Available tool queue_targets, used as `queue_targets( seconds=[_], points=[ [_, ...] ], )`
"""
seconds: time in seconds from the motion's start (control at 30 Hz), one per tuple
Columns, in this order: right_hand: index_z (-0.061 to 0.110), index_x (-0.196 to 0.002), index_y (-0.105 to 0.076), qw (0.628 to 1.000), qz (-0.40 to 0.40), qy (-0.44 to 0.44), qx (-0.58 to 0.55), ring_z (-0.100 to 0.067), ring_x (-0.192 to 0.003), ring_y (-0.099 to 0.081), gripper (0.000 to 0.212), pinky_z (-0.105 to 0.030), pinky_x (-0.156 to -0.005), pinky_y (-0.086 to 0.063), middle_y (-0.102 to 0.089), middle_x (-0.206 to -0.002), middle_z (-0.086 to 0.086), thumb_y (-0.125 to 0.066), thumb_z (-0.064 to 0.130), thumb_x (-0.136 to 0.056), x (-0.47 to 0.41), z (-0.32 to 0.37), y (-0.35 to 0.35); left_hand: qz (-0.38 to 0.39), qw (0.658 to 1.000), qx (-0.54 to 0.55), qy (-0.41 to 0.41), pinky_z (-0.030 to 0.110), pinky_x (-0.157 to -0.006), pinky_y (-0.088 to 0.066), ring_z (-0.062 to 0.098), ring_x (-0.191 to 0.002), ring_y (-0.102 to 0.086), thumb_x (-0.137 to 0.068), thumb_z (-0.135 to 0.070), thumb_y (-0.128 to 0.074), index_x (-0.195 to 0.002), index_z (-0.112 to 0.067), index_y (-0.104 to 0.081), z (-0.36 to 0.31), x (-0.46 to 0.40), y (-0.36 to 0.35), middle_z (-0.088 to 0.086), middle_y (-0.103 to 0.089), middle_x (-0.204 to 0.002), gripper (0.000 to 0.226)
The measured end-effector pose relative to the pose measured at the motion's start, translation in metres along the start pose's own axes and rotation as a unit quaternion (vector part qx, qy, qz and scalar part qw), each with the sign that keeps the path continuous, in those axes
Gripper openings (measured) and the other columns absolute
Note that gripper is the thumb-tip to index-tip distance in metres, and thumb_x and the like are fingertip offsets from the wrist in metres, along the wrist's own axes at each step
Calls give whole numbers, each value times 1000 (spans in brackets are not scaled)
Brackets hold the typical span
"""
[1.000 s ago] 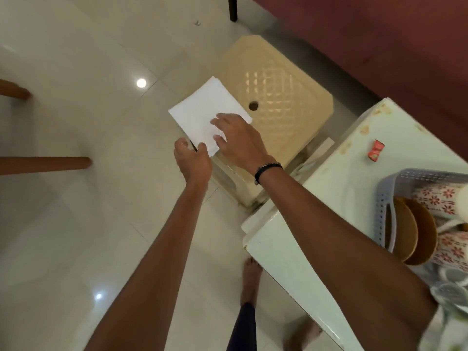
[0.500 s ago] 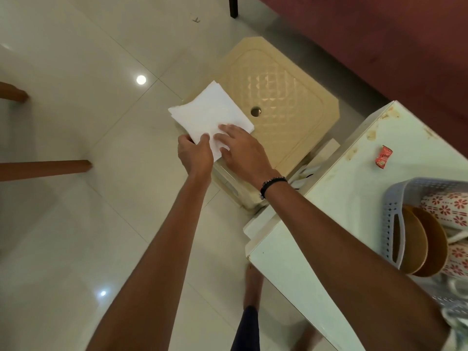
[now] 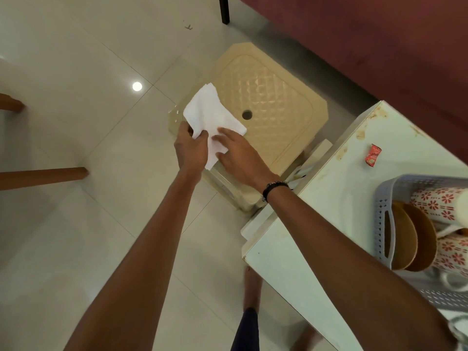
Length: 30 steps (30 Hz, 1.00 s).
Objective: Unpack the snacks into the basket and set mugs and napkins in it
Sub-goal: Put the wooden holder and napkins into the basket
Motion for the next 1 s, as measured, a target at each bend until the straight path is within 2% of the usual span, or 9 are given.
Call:
queue_targets(
  seconds=[0.07,0.17,0.27,0.43,0.6,0.7,0.83,0.93,1.0],
  points=[
    [12,-135,-46,994,-72,-38,-76,-20,-135,-34,43,-32,-112,-32,-38,-148,-5,-54,15,-92,9,-2,13,41,999,31,7,28,-81,-50,11,-89,-56,-84,-6,-49,-104,-24,-52,-5,8,2,-6,-59,-98,27],
    [17,-138,-37,965,-153,-107,-182,-17,-131,-37,58,-33,-108,-38,-37,-146,-2,-63,30,-88,23,-7,41,139,988,57,28,27,-79,-53,15,-101,-60,-87,-7,-52,-124,-18,-53,-16,19,4,-2,-63,-114,39],
    [23,-139,-35,930,-102,-165,-313,-15,-125,-48,71,-34,-101,-46,-44,-142,3,-71,42,-80,42,-14,76,262,962,68,23,39,-85,-55,24,-108,-61,-84,-10,-57,-126,-17,-52,-27,38,5,4,-64,-117,43],
    [21,-120,-61,866,-25,-196,-460,-18,-103,-66,44,-36,-86,-56,-69,-115,4,-74,28,-79,92,-32,113,353,932,73,37,44,-89,-53,23,-104,-64,-79,-13,-63,-114,-23,-59,-41,77,-13,0,-68,-109,37],
    [23,-108,-64,862,-98,-230,-441,-6,-91,-69,32,-25,-77,-54,-72,-103,10,-75,27,-78,152,-48,129,372,923,72,66,29,-75,-57,15,-91,-68,-85,-6,-61,-120,-13,-58,-48,126,-55,3,-69,-106,36],
    [27,-111,-59,869,-187,-245,-387,-7,-95,-66,31,-26,-83,-55,-68,-106,13,-71,26,-83,192,-53,139,360,927,73,74,31,-75,-56,18,-86,-67,-85,2,-56,-117,-6,-58,-46,163,-87,6,-68,-100,33],
    [16,-121,-55,872,-320,-251,-273,-10,-97,-59,31,-21,-81,-51,-61,-108,7,-59,17,-91,246,-48,150,310,943,70,99,32,-76,-54,21,-86,-65,-84,-1,-56,-117,-3,-59,-39,223,-131,11,-67,-100,33],
    [12,-110,-58,869,-374,-268,-184,-6,-82,-57,22,-7,-68,-44,-60,-97,6,-60,14,-89,284,-49,154,298,953,7,61,38,-84,-55,24,-97,-65,-70,-18,-53,-123,-14,-54,-36,275,-158,8,-66,-112,53],
    [12,-97,-58,864,-396,-272,-154,-9,-72,-57,9,-6,-56,-38,-62,-86,2,-58,13,-88,310,-53,153,297,954,-19,33,32,-80,-54,23,-97,-63,-71,-17,-51,-123,-15,-51,-31,306,-172,7,-65,-112,52]
  ],
)
Point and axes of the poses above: each hand's wrist, its own x-axis away from the middle knuckle, its own y-axis out of the back of the hand, z = x × y, the point moved 1 cm from there along -x, towards the middle knuckle
